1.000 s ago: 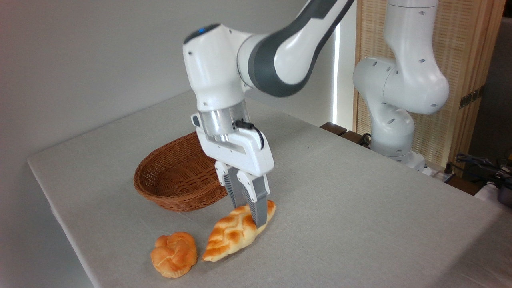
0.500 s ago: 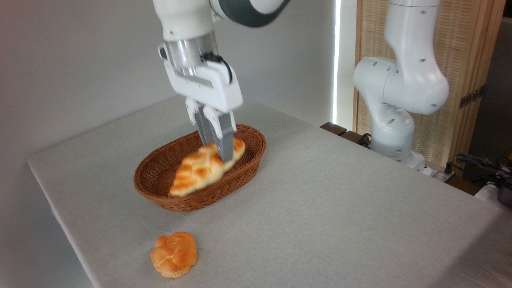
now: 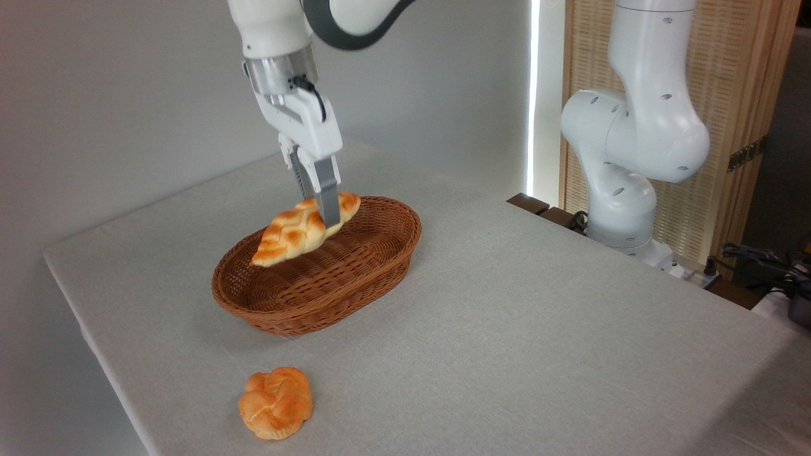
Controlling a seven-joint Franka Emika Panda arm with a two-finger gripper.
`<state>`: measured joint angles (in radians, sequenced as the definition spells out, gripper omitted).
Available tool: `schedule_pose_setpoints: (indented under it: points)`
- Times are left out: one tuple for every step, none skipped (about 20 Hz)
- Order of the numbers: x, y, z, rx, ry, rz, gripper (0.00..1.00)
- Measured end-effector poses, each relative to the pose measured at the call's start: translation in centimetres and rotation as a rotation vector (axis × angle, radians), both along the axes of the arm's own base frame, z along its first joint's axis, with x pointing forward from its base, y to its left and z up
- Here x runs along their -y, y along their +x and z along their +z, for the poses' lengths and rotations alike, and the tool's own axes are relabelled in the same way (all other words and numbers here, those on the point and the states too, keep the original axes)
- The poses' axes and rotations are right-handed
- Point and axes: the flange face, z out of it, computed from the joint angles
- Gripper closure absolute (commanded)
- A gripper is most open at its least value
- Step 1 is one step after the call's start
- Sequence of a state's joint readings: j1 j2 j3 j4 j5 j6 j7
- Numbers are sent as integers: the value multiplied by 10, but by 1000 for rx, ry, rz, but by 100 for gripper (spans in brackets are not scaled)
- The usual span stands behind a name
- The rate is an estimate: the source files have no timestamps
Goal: Put bread into the basket
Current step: 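Lower the loaf into the basket and open the gripper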
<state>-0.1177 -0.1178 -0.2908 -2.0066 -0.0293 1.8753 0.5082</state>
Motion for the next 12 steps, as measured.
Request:
schedule_pose_setpoints:
  points:
    - [0,4,-13,7,-7,1,11]
    - [0,6,-23,13,-12,1,11]
    - [1,8,-35,17,-17,1,9]
    - [0,9,-45,15,-19,2,5]
    - [0,9,-53,9,-18,2,4]
    - [-1,8,-58,3,-16,2,4]
    - [-1,8,-61,-2,-14,2,2]
    - [-1,7,-61,-4,-14,2,0]
    - [-1,7,-61,-4,-13,2,0]
    - [-1,7,-61,-3,-13,2,0]
    - [-1,7,-61,-3,-14,2,0]
    - [-2,7,-60,-1,-14,3,0]
